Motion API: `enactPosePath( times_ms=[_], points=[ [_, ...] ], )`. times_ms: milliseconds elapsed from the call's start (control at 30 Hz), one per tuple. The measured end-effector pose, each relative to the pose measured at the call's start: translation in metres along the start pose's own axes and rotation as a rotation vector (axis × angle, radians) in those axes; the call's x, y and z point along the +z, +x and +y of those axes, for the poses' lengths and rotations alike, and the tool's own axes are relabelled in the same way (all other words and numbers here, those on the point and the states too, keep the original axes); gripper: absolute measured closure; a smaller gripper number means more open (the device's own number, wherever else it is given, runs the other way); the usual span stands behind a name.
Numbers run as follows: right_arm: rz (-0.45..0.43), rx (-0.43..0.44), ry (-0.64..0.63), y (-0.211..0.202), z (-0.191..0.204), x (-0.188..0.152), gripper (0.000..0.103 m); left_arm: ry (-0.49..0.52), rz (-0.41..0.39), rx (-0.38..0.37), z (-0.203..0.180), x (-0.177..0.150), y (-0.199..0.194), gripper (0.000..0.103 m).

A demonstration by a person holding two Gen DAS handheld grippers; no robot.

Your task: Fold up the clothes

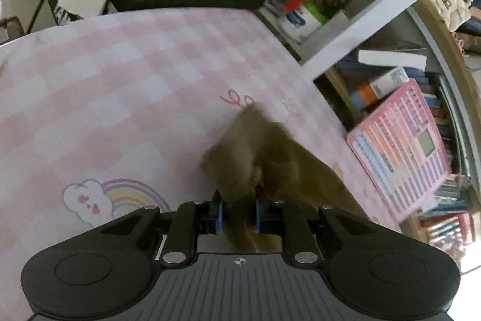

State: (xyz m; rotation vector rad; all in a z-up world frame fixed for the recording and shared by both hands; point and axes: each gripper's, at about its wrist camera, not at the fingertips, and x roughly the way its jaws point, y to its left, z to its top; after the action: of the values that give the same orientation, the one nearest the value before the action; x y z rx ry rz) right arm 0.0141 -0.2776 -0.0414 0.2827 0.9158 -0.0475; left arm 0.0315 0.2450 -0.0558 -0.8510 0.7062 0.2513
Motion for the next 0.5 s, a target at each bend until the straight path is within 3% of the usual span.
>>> enactPosePath(
  times_ms=[67,133,200,233,500],
  points=[
    [0.005,0.002,-0.043,0.000,0.003,0.000,0.089,-0.005,-0.021,0.025,-0.002,-0.004,0.002,0.077],
    [0.010,0.011,-0.068,0.001,0.003,0.000,0.087,-0.001,-0.026,0.070,-0.006,-0.004,0.000,0.065],
    [0.015,0.024,-0.089,0.002,0.001,0.001,0.086,-0.008,-0.040,0.104,-0.008,-0.006,-0.008,0.038],
    [0.015,0.033,-0.097,0.003,0.000,0.002,0.083,-0.014,-0.052,0.109,-0.009,-0.008,-0.014,0.034],
    [0.014,0.103,-0.114,-0.002,-0.008,0.006,0.061,0.095,-0.109,0.164,-0.037,-0.055,-0.053,0.026]
  ],
)
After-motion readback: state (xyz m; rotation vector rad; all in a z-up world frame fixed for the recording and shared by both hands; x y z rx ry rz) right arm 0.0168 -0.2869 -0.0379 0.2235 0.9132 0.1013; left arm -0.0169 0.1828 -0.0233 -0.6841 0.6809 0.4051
